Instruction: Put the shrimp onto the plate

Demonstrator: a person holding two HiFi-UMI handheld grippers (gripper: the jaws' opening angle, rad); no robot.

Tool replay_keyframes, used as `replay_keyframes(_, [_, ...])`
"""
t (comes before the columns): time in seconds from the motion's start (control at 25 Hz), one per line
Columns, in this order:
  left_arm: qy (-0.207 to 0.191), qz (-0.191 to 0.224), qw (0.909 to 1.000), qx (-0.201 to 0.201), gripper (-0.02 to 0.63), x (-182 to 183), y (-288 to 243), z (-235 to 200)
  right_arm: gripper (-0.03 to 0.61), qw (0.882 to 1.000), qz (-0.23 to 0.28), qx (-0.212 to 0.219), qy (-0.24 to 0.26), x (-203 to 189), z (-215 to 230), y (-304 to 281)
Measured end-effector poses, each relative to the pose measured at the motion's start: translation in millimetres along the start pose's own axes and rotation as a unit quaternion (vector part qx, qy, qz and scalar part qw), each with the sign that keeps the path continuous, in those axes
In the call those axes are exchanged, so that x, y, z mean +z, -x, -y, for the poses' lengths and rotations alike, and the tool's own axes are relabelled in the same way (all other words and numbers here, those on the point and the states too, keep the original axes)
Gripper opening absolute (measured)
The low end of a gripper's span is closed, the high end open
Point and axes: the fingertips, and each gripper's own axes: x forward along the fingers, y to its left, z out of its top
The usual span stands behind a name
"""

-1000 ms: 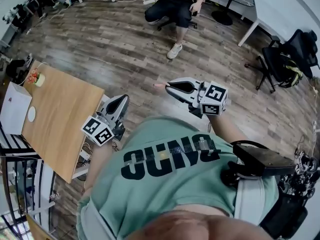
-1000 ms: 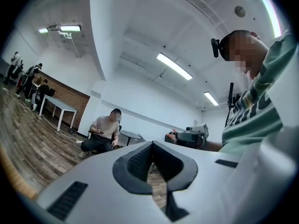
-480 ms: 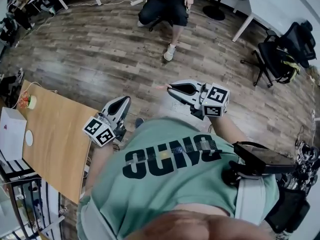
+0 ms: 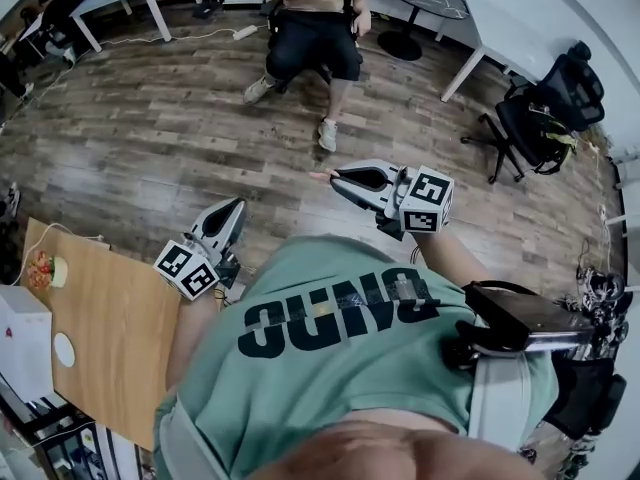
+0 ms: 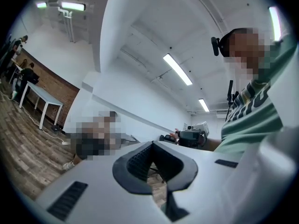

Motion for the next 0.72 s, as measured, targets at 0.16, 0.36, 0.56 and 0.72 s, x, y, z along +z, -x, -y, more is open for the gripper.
replay_keyframes(0.16, [0.008,0.004,0.9999,0.004,0.006,9,9,-51,0.035,1.0,-0.019,0.01,0.0,-1,22,-50])
replay_keyframes(0.36, [0.02,0.008,0.9993,0.03,0.006,15,13,-98,0.035,0.999,-0.032,0.028,-0.013,2,60,-94])
replay_keyframes(0.56, [0.019,0.02,0.9929,0.116,0.006,10,11,-137,0.035,0.993,-0.032,0.114,-0.015,-4,111,-139])
replay_keyframes(0.72, [0.009,0.03,0.9808,0.192,0.006,19,-22,-166,0.035,0.98,-0.037,0.193,-0.011,1,169,-162])
